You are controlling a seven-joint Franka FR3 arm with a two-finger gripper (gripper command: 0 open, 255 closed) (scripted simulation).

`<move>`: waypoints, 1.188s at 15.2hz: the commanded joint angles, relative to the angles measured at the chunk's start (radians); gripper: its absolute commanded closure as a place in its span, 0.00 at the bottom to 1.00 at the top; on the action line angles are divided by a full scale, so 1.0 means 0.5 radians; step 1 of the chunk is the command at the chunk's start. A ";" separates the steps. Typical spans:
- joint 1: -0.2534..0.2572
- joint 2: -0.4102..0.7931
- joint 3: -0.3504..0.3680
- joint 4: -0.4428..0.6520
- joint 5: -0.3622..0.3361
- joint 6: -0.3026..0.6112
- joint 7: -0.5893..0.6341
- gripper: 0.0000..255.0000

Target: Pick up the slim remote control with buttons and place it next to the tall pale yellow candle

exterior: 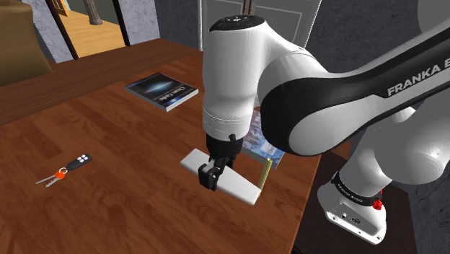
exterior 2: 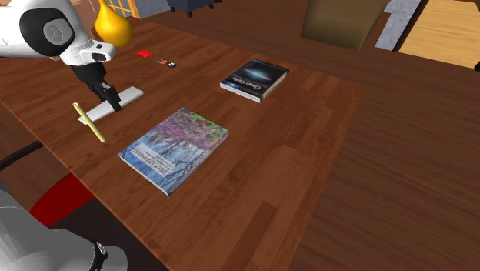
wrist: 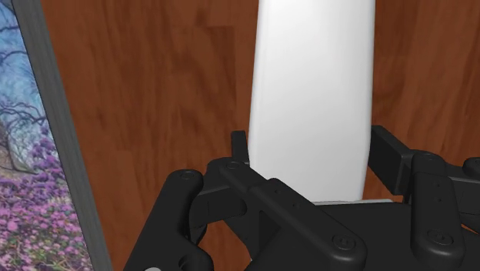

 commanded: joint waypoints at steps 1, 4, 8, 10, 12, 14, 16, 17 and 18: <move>-0.005 0.036 0.017 -0.028 -0.011 0.063 0.014 1.00; -0.014 0.092 0.040 -0.069 -0.032 0.156 0.033 1.00; -0.030 0.177 0.071 -0.119 -0.071 0.282 0.066 1.00; -0.035 0.205 0.081 -0.132 -0.087 0.321 0.078 1.00; -0.035 0.205 0.081 -0.132 -0.087 0.321 0.078 1.00; -0.035 0.205 0.081 -0.132 -0.087 0.321 0.078 1.00; -0.035 0.205 0.081 -0.132 -0.087 0.321 0.078 1.00; -0.035 0.205 0.081 -0.132 -0.087 0.321 0.078 1.00; -0.035 0.205 0.081 -0.132 -0.087 0.321 0.078 0.00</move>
